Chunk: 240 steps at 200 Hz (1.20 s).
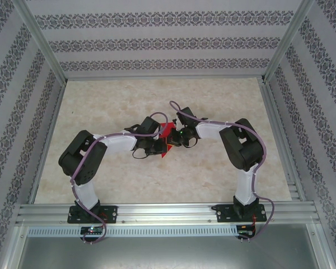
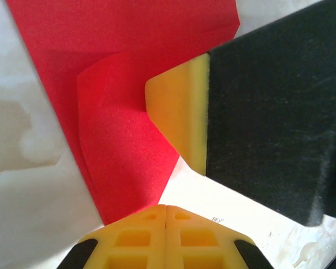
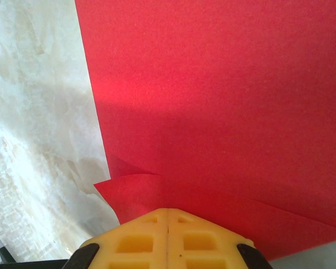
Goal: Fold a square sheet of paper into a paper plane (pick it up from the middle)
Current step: Third fold the triangle at the center of the table.
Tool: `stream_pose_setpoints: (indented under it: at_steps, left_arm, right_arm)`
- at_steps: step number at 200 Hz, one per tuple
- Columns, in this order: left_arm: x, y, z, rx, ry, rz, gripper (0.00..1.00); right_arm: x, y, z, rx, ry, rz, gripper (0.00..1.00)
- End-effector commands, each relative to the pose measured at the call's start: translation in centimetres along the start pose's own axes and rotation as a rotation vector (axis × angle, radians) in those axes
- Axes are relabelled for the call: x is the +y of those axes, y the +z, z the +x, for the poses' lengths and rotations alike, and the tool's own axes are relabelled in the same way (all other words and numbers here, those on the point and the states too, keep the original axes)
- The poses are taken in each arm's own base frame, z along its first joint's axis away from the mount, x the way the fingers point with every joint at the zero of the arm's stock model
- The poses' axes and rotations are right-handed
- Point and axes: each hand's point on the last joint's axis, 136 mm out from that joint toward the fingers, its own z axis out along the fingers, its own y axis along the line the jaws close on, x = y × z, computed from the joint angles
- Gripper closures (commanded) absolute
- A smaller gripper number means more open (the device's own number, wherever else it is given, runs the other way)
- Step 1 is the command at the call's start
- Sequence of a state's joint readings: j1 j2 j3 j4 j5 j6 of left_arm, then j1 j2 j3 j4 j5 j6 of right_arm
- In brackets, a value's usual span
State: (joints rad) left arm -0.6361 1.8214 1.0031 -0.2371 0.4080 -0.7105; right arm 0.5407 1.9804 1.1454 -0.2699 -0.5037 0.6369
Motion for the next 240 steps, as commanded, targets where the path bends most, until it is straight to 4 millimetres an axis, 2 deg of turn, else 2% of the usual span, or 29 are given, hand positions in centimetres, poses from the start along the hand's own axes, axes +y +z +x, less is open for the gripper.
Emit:
stream_pose_setpoints:
  at_steps: [1,42,86,127,167,208,221,240]
  left_arm:
    - [-0.2,1.1,-0.3,0.006,0.015,0.025,0.94]
    - [1.2,1.8,1.4,0.049,-0.009,0.007,0.95]
    - [2.4,1.3,4.1,0.118,-0.003,-0.004,0.96]
    - [1.5,0.5,5.7,0.151,0.046,0.020,0.96]
    - [2.7,0.1,7.3,0.205,0.090,-0.022,0.96]
    - [2.4,-0.4,6.8,0.189,0.121,-0.041,0.96]
    - [1.8,-0.8,5.9,0.156,0.130,-0.040,0.96]
    - [-0.1,-1.6,3.6,0.068,0.134,-0.006,0.95]
  right_arm:
    - [-2.2,1.0,0.7,0.037,0.042,0.056,0.98]
    - [-3.2,1.3,0.9,0.046,0.061,0.091,0.98]
    - [-5.3,1.6,1.4,0.059,0.108,0.180,0.98]
    - [-6.3,1.7,1.6,0.062,0.138,0.220,0.98]
    - [-6.6,1.5,1.7,0.064,0.143,0.230,0.98]
    - [-6.2,1.3,1.5,0.055,0.141,0.219,0.98]
    - [-5.5,1.1,1.2,0.040,0.136,0.189,0.98]
    - [-3.3,0.3,0.0,0.004,0.111,0.113,0.97]
